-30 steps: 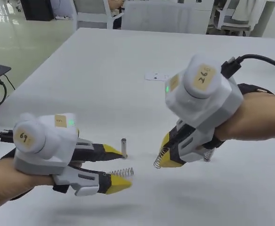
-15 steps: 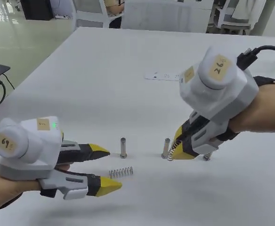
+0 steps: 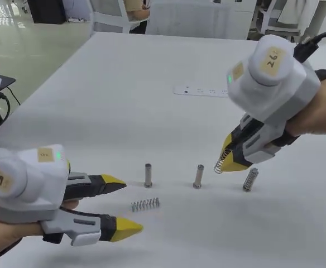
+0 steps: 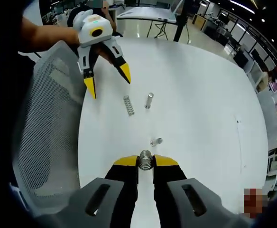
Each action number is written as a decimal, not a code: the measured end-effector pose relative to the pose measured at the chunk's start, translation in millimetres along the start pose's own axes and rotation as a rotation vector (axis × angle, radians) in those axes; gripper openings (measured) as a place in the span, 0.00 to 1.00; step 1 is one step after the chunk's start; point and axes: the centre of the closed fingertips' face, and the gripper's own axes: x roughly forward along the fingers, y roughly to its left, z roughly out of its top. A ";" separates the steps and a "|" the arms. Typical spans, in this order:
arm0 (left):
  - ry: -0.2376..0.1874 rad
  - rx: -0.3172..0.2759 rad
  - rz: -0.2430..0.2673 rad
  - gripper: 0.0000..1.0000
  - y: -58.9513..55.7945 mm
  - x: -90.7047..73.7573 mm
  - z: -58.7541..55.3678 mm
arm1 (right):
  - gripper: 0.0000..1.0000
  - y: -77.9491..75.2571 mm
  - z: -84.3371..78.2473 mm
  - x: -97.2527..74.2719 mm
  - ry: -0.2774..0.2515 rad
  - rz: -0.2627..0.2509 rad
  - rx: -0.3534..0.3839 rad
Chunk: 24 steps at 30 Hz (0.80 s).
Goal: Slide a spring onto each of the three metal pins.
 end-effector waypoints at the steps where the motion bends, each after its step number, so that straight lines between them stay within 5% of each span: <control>1: -0.001 -0.002 0.000 0.47 -0.3 0.0 -0.3 | 0.09 -1.2 0.1 0.0 0.006 -0.001 -0.002; 11: 0.000 0.005 -0.005 0.49 -5.9 1.2 2.6 | 0.09 -15.1 13.8 8.5 0.017 0.008 -0.033; 24: -0.005 0.005 -0.002 0.50 -8.2 1.7 1.9 | 0.09 -24.0 11.6 32.2 0.059 0.038 -0.061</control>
